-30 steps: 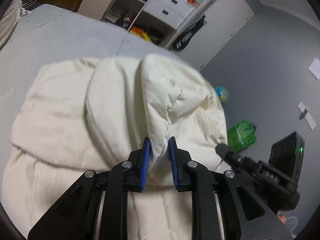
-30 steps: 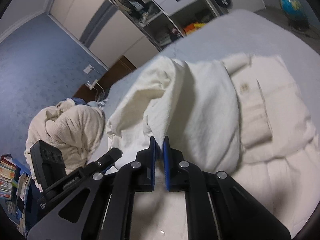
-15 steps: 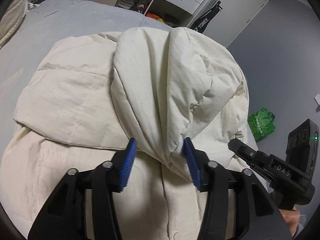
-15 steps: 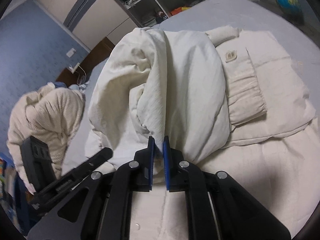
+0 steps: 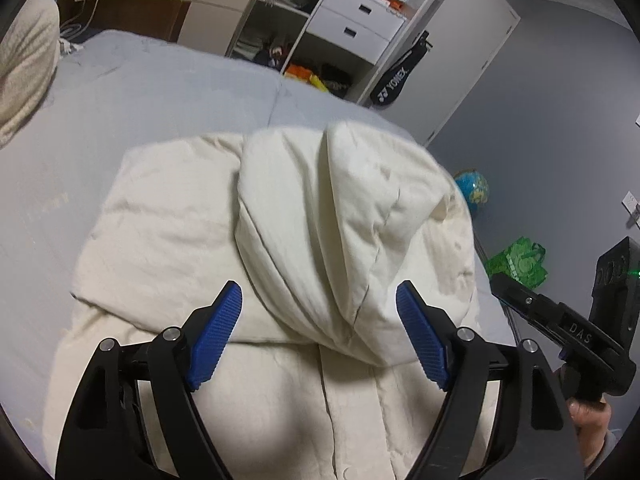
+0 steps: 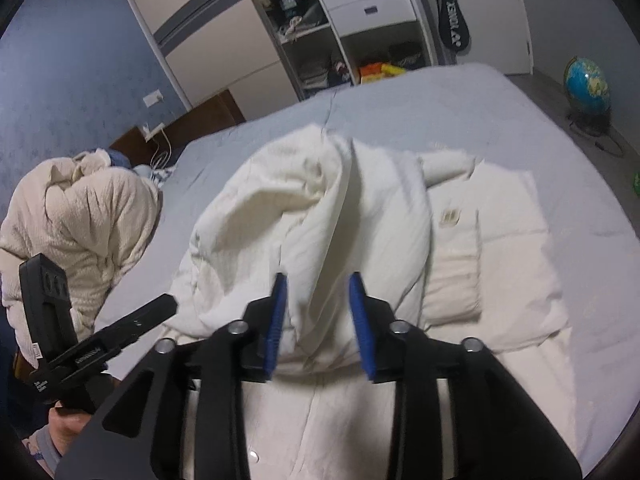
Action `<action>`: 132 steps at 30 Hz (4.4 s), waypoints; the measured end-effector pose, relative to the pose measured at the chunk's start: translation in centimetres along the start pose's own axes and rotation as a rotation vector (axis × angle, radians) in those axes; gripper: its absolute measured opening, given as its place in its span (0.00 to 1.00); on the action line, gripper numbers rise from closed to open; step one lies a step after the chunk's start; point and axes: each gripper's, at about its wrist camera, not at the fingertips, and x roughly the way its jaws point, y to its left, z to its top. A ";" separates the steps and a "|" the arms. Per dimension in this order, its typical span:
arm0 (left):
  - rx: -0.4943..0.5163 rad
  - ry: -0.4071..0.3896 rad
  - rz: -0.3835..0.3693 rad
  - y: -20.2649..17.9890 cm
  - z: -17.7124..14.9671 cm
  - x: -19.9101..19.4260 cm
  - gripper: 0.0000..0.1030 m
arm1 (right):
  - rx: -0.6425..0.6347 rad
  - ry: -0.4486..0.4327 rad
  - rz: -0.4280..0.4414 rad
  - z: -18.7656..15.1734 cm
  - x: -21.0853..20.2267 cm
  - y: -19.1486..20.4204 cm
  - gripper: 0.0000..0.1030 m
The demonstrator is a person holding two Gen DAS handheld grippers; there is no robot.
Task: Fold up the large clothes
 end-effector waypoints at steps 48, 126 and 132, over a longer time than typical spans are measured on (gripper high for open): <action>0.235 0.167 0.241 -0.3 -1.4 12.0 0.81 | -0.271 0.162 -0.143 -0.3 15.1 -1.0 0.42; 0.256 0.198 0.240 0.2 -7.1 6.1 0.95 | -0.272 0.161 -0.175 -5.4 8.2 -4.3 0.81; 0.226 0.162 0.176 0.8 -7.3 3.1 0.94 | -0.244 0.120 -0.152 -5.6 5.5 -4.8 0.81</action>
